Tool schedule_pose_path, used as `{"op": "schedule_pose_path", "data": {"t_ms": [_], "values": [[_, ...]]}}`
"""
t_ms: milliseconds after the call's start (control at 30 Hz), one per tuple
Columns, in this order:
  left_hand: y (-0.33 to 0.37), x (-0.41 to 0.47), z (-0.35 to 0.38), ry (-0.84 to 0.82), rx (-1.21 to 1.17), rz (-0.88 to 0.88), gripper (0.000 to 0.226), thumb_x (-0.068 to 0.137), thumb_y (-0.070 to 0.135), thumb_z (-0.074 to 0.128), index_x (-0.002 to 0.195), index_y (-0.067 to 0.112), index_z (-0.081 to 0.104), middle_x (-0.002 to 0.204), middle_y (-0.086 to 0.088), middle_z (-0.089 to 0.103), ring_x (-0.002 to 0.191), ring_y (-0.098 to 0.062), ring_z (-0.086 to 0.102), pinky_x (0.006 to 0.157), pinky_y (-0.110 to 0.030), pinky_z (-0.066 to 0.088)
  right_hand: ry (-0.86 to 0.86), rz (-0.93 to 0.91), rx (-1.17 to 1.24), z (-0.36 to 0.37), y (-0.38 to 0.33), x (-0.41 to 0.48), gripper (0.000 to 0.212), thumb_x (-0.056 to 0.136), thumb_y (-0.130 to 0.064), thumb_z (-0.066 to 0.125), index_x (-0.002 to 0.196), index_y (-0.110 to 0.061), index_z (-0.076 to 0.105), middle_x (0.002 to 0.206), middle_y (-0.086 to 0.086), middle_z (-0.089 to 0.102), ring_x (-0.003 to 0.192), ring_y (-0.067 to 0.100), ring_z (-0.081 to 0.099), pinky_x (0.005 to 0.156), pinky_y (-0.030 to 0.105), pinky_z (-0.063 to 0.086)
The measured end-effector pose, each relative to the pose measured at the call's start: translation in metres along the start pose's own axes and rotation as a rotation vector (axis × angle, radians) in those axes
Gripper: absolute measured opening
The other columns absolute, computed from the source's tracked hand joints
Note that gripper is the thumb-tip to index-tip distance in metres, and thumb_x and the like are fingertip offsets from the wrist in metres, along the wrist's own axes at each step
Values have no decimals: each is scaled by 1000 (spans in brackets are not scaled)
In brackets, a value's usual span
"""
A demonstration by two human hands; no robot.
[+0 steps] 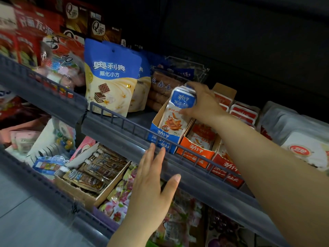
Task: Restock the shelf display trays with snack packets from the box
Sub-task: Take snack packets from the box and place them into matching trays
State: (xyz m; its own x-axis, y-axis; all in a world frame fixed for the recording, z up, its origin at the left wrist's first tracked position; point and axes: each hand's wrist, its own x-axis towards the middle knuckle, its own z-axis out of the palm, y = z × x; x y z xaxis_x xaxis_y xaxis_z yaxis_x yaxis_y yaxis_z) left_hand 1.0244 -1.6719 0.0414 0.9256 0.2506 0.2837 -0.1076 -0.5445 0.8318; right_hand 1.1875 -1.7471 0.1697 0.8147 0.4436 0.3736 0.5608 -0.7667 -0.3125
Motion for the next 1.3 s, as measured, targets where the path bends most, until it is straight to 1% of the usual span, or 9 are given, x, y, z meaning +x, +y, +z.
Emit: {"op": "schedule_pose_path", "data": {"t_ms": [333,500,633,800,867,967,1067,1200,1300], "values": [[-1,0,0,6,-11,2,60,89,47,38,111,54,-17,129,34,-28,125,12,-20,111,-23,-2,-44,40,39,5,12,2,77,75,-17,73,139,-19,32,140,6,40,131,22,36,108,37,35],[0,1,1,30,-39,-10,60,88,45,40,117,52,-13,131,34,-24,126,12,-15,113,-26,0,3,30,60,2,8,-3,73,76,-16,71,138,-21,34,142,3,37,130,20,35,105,31,35],[5,-3,3,106,-108,15,62,88,40,44,138,43,8,133,33,2,134,5,4,113,-26,8,61,4,87,-9,-3,-20,66,77,-16,71,135,-20,39,138,1,41,125,17,42,96,23,37],[22,-16,6,169,-83,129,50,88,29,51,135,34,33,126,27,24,129,4,22,109,-22,17,57,-105,121,-40,-12,-76,61,78,-15,69,133,-17,41,136,1,43,124,11,41,84,3,25],[29,-28,8,126,-54,185,46,89,31,53,132,31,38,124,27,27,121,7,24,105,-17,18,39,-116,142,-52,-11,-106,60,77,-14,70,131,-18,43,133,0,44,117,7,43,84,3,31],[40,-53,14,31,22,315,51,79,54,42,126,35,44,117,34,32,114,5,34,99,-18,27,27,-99,225,-70,-5,-158,56,76,-11,70,127,-17,47,120,-6,50,102,-3,43,85,2,35],[48,-81,25,-80,34,323,48,72,60,31,115,43,45,107,41,35,104,10,40,91,-12,30,-19,-26,326,-87,7,-217,46,78,-10,69,113,-31,47,101,-21,49,90,-2,51,84,6,40],[47,-114,60,-269,220,432,42,78,45,37,97,25,69,92,15,66,86,-2,61,78,-15,39,-65,114,468,-90,40,-294,44,76,-2,69,92,-38,50,90,-18,58,83,-2,58,80,14,48],[47,-142,91,-450,269,394,43,82,42,36,110,26,64,109,14,62,104,-4,56,84,-5,28,-108,266,526,-79,70,-343,42,76,4,67,82,-36,54,80,-15,60,71,-9,59,71,8,47]]}}
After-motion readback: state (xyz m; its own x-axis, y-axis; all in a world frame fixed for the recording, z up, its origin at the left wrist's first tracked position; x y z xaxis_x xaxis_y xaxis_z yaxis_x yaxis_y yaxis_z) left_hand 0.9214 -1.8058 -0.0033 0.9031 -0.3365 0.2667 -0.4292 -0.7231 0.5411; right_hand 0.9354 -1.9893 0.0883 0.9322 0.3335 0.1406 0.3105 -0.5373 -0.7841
